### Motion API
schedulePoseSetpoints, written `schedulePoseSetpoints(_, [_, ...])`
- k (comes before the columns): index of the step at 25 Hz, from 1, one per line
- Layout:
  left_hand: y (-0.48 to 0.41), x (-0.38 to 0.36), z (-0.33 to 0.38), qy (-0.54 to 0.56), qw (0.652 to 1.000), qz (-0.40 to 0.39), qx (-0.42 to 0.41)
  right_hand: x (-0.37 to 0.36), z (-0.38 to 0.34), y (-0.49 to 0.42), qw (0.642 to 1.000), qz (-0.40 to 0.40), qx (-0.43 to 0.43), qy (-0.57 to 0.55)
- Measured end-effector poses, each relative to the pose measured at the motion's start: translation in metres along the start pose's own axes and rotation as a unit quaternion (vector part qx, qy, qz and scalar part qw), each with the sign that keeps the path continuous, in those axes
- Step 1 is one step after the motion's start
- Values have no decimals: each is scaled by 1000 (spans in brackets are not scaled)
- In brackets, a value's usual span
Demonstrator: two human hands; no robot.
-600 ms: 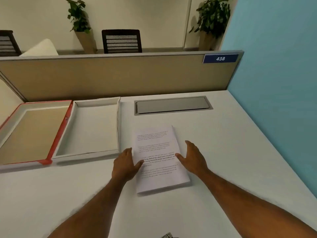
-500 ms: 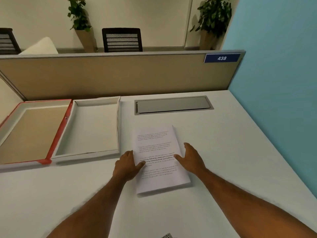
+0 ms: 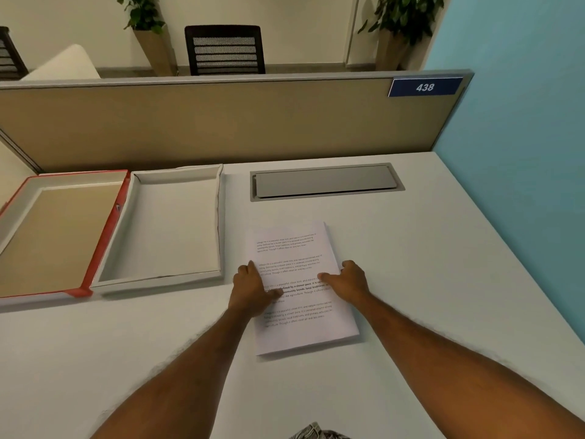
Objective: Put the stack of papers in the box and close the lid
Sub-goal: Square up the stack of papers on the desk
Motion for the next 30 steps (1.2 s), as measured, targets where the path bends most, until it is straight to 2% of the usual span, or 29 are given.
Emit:
schedulePoseSetpoints(4, [-4, -1, 0, -7, 1000, 1, 10, -1, -4, -12, 997, 8, -62, -35])
schedulePoseSetpoints(10, [-4, -2, 0, -13, 1000, 0, 20, -7, -17, -18, 994, -15, -104, -7])
schedulePoseSetpoints(13, [-3, -2, 1, -15, 1000, -3, 18, -11, -17, -15, 996, 9, -94, -7])
schedulePoseSetpoints(16, [-4, -1, 2, -14, 1000, -1, 20, -14, -17, -16, 991, 21, -70, -109])
schedulePoseSetpoints(19, [-3, -2, 2, -6, 1000, 0, 22, -7, -12, -21, 961, 9, -117, -251])
schedulePoseSetpoints(22, [-2, -4, 3, 1, 1000, 1, 25, -3, -8, -22, 946, -7, -146, -290])
schedulePoseSetpoints(26, [0, -4, 0, 24, 999, 9, 26, -3, -11, -12, 966, 10, -59, -252])
schedulePoseSetpoints(30, [2, -4, -5, 53, 997, 7, 51, 2, -12, 14, 949, 6, 46, -312])
Point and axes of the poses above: each hand's wrist, its own y-axis away from the middle knuckle, its own x-axis out of the back of the hand, z = x × y, the point moved 2 cm from there along -y, towards the middle knuckle, and after that the axes turned 6 degrees about -y, right-handed, at the moved point
